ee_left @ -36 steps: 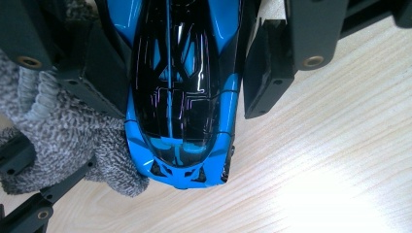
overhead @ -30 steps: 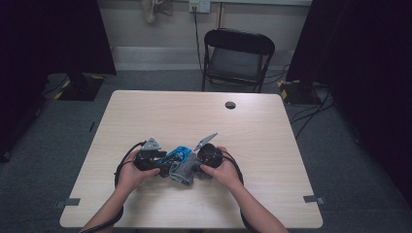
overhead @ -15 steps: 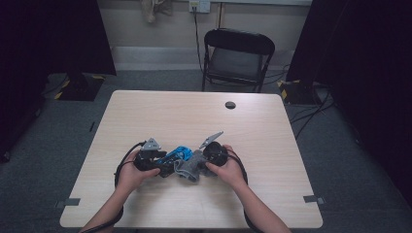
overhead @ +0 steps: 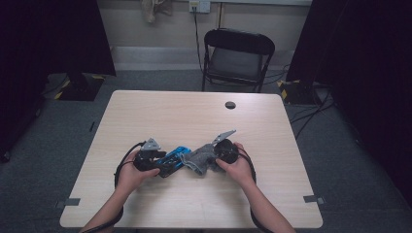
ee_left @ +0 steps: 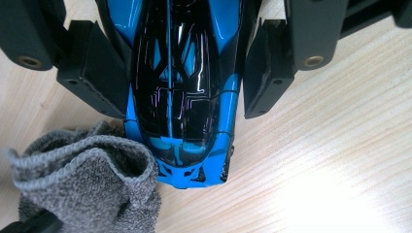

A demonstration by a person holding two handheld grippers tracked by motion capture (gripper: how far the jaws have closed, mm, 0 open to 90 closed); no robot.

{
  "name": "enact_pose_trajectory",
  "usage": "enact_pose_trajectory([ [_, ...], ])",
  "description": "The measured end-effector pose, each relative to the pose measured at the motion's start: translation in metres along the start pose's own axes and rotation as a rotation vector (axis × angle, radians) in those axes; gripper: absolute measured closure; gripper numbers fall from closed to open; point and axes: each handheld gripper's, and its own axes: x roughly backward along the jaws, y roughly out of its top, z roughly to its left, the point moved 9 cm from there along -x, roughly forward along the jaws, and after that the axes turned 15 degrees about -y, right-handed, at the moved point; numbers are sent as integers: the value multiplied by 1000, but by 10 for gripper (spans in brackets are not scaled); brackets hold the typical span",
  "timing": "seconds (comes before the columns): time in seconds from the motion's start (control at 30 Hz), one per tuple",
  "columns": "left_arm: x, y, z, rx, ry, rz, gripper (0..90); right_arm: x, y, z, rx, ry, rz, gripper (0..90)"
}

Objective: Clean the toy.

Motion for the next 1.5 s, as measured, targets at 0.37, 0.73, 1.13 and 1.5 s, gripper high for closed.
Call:
enact_pose_trajectory([
  [0.37, -2, 1, 1, 15, -3, -12, 342, 32, 6, 13, 75, 70, -68, 733],
  [0.73, -5, 3, 1, 25, -9, -17, 341, 26, 14, 91, 298, 234, -52, 730],
  [1.13, -5, 2, 1, 32, -10, -24, 339, -3, 28, 120, 281, 264, -51, 727],
  [1.5, -5, 3, 1, 26, -6, -19, 339, -6, 26, 100, 220, 230, -42, 728],
])
